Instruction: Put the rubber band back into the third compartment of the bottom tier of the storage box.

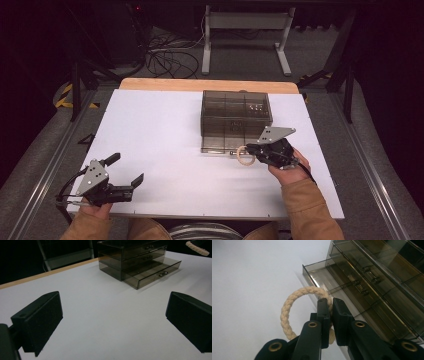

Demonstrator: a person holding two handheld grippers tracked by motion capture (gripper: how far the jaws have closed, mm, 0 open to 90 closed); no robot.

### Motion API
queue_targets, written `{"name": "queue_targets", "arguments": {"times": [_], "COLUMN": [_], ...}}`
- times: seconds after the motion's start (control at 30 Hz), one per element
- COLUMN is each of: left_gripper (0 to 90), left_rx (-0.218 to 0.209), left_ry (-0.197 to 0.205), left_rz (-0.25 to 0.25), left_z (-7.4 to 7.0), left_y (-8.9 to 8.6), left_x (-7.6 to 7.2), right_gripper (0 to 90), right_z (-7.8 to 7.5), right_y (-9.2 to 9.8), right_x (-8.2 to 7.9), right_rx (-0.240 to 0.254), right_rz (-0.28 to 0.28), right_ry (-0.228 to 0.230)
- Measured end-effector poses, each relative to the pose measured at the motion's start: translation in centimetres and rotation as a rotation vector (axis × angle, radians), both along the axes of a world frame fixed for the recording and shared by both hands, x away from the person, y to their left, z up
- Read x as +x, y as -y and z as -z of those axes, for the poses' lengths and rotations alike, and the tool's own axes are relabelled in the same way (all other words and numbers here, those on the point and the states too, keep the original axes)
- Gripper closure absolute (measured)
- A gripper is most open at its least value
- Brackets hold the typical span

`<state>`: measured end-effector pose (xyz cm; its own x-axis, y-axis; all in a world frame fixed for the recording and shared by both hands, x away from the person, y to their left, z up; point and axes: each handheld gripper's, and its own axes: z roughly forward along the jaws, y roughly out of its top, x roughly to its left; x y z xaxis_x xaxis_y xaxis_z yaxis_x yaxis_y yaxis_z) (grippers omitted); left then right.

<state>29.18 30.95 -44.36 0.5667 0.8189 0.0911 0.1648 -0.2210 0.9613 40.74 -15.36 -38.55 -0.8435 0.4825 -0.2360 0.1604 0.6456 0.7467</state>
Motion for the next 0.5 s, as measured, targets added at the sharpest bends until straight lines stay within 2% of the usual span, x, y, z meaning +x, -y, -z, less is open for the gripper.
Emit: {"name": "queue_targets", "arguments": {"times": [0.13,0.33,0.5], "left_gripper": [1.6,1.6,1.6], "left_rx": [0.001,0.001,0.002], "left_ry": [0.000,0.001,0.001], "left_rz": [0.000,0.000,-0.001], "left_z": [0.00,0.00,-0.01], "left_y": [0.00,0.01,0.02], "left_x": [0.00,0.00,-0.01], "right_gripper": [84.5,84.3,84.2], "right_z": [-0.16,-0.47,-0.53], "right_y": [0.04,0.28,0.45], "right_x": [-0.13,-0.20,0.07], "right_rx": [0.018,0.055,0.061], "right_rz": [0.011,0.064,0.116], "right_ry": [0.017,0.062,0.063]}}
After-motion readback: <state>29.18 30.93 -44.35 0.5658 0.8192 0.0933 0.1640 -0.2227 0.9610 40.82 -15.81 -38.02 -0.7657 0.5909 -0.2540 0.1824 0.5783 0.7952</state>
